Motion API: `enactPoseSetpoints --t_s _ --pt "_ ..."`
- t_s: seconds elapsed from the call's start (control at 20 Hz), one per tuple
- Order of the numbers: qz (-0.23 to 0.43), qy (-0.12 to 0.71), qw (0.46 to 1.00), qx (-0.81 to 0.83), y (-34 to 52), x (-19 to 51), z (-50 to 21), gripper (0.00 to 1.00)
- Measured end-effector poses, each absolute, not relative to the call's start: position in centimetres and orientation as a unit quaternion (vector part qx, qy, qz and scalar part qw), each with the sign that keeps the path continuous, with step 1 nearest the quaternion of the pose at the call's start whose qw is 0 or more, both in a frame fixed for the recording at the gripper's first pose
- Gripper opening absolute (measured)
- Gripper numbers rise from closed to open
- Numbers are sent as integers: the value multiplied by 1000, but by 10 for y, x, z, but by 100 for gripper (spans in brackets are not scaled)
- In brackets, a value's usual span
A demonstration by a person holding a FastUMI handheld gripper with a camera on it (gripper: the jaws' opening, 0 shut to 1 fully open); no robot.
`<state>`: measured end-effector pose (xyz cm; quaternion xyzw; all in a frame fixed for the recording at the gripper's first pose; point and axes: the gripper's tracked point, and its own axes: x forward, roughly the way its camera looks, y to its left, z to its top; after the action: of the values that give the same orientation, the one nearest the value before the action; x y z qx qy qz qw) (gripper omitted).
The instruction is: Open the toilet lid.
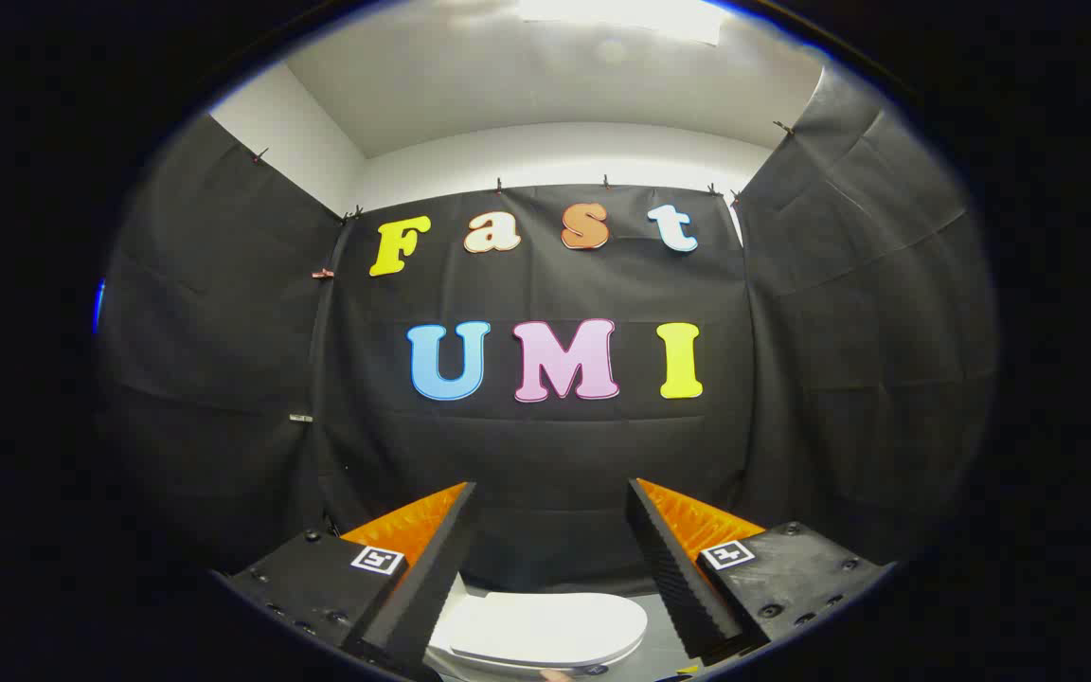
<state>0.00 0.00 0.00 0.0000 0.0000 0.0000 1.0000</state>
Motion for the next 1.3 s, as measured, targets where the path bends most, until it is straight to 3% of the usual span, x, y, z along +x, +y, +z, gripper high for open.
enactPoseSetpoints --t_s 1.3 --pt "1 4 1000 13 0 4 -5 98"
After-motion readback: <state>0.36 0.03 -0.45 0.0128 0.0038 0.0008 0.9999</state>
